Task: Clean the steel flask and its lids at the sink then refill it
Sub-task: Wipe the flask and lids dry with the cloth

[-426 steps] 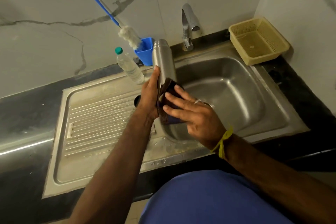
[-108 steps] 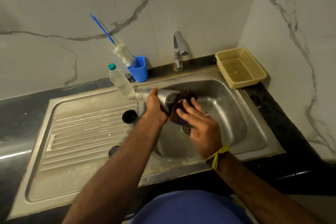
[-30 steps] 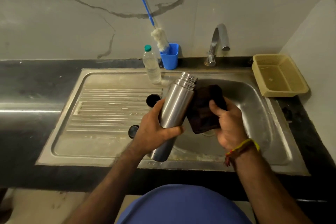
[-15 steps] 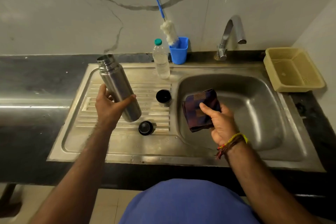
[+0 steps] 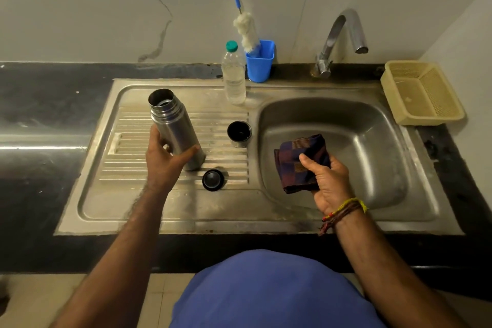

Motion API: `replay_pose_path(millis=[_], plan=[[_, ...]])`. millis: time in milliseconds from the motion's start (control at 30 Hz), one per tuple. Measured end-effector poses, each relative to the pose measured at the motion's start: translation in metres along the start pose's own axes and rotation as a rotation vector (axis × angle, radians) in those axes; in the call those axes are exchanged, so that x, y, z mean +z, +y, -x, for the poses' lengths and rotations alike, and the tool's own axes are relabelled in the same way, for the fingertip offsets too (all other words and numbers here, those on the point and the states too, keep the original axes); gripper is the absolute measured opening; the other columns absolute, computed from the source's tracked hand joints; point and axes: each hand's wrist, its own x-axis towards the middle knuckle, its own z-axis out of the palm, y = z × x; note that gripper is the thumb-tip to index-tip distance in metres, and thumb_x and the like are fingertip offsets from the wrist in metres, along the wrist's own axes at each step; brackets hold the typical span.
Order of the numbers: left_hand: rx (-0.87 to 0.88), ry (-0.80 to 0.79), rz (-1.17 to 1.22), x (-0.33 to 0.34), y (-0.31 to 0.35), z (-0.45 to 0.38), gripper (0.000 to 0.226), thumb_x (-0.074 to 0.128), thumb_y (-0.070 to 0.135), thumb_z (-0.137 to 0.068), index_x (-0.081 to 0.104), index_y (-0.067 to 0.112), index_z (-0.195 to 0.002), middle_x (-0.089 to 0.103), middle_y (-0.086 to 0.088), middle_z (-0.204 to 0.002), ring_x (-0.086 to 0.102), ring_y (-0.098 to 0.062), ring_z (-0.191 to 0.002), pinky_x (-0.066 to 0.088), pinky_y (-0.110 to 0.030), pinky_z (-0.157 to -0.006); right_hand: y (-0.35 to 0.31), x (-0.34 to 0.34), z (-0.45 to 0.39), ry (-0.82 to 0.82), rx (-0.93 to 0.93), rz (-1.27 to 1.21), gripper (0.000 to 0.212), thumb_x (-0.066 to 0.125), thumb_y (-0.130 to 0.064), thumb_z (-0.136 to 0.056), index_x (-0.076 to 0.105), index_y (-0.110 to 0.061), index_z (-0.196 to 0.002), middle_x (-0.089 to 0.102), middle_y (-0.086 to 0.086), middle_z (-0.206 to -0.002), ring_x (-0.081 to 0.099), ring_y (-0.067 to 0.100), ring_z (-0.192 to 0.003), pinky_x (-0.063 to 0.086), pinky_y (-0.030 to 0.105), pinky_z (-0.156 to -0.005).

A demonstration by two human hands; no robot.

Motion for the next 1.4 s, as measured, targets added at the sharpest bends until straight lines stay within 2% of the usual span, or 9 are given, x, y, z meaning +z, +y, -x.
replay_pose_path(millis=[167, 367, 567, 733, 867, 933, 1067, 1267, 1400], plan=[[-0.03, 0.002, 0.039, 0.005, -0.01, 0.008, 0.077, 0.092, 0.014, -0.071, 0.048, 0.028, -0.133, 0.065, 0.007, -0.119, 0.063, -0.016, -0.115, 0.052, -0.044, -0.105, 0.007, 0.002, 0.0, 0.008, 0.003, 0.038, 0.029, 0.075, 0.001, -0.081, 0.07, -0.008, -0.109, 0.074, 0.007, -0.098, 0.07, 0.025, -0.09, 0.059, 0.056, -0.079], [-0.041, 0.046, 0.041, 0.013, -0.006, 0.016, 0.072, 0.091, 0.017, -0.073, 0.046, 0.034, -0.127, 0.063, 0.007, -0.117, 0.062, -0.019, -0.112, 0.053, -0.048, -0.103, 0.007, -0.005, 0.0, -0.006, 0.059, 0.022, 0.028, 0.075, -0.003, -0.083, 0.07, -0.006, -0.11, 0.074, 0.011, -0.103, 0.07, 0.029, -0.096, 0.057, 0.058, -0.084], [-0.115, 0.111, 0.078, 0.016, -0.005, 0.035, 0.093, 0.089, 0.018, -0.077, 0.033, 0.03, -0.15, 0.053, -0.003, -0.144, 0.055, -0.019, -0.13, 0.048, -0.045, -0.11, 0.003, -0.011, 0.0, -0.031, 0.08, 0.002, 0.023, 0.073, -0.007, -0.085, 0.071, -0.008, -0.108, 0.073, 0.012, -0.108, 0.07, 0.028, -0.097, 0.055, 0.059, -0.089], [-0.154, 0.211, 0.019, 0.011, -0.004, 0.052, 0.066, 0.079, 0.02, -0.089, 0.042, 0.024, -0.143, 0.057, -0.007, -0.139, 0.059, -0.021, -0.126, 0.051, -0.038, -0.104, 0.009, -0.013, 0.0, -0.023, 0.141, -0.012, 0.032, 0.076, -0.011, -0.083, 0.069, -0.006, -0.113, 0.072, 0.015, -0.114, 0.068, 0.035, -0.108, 0.055, 0.061, -0.089], [-0.073, 0.348, -0.095, 0.013, 0.004, 0.072, 0.026, 0.073, 0.025, -0.093, 0.054, 0.018, -0.109, 0.066, -0.007, -0.105, 0.068, -0.026, -0.099, 0.053, -0.014, -0.074, 0.011, -0.012, 0.0, -0.069, 0.172, -0.013, 0.013, 0.073, -0.009, -0.087, 0.072, -0.014, -0.098, 0.074, 0.009, -0.103, 0.069, 0.032, -0.101, 0.055, 0.058, -0.088], [-0.033, 0.184, -0.175, 0.018, 0.0, 0.081, 0.024, 0.076, 0.03, -0.09, 0.061, 0.018, -0.104, 0.068, -0.001, -0.1, 0.068, -0.023, -0.094, 0.053, -0.019, -0.073, 0.009, -0.01, -0.001, -0.093, 0.169, -0.012, 0.009, 0.071, -0.007, -0.088, 0.071, -0.015, -0.091, 0.074, 0.006, -0.094, 0.07, 0.029, -0.093, 0.055, 0.057, -0.088], [-0.004, -0.208, -0.413, 0.035, -0.002, 0.08, 0.072, 0.092, 0.033, -0.072, 0.059, 0.018, -0.134, 0.064, 0.0, -0.129, 0.058, -0.013, -0.116, 0.053, -0.036, -0.093, 0.005, -0.002, -0.002, -0.131, 0.142, 0.012, 0.008, 0.07, -0.007, -0.089, 0.071, -0.015, -0.093, 0.073, 0.005, -0.092, 0.07, 0.024, -0.085, 0.054, 0.059, -0.092], [-0.004, -0.126, -0.351, 0.06, 0.019, 0.082, 0.053, 0.095, 0.019, -0.065, 0.068, 0.021, -0.111, 0.068, 0.006, -0.109, 0.067, -0.017, -0.1, 0.058, -0.038, -0.084, -0.006, -0.013, 0.006, -0.177, 0.044, 0.082, 0.022, 0.077, -0.002, -0.081, 0.071, -0.012, -0.1, 0.077, 0.0, -0.091, 0.071, 0.023, -0.091, 0.058, 0.048, -0.088], [0.143, -0.205, -0.211, 0.094, 0.066, 0.074, 0.057, 0.093, 0.012, -0.066, 0.067, 0.021, -0.115, 0.066, 0.01, -0.109, 0.066, -0.006, -0.097, 0.06, -0.027, -0.081, -0.021, -0.024, 0.018, -0.155, -0.37, 0.391, 0.033, 0.087, -0.003, -0.071, 0.067, -0.014, -0.096, 0.074, -0.006, -0.084, 0.068, -0.002, -0.077, 0.054, 0.02, -0.073]])
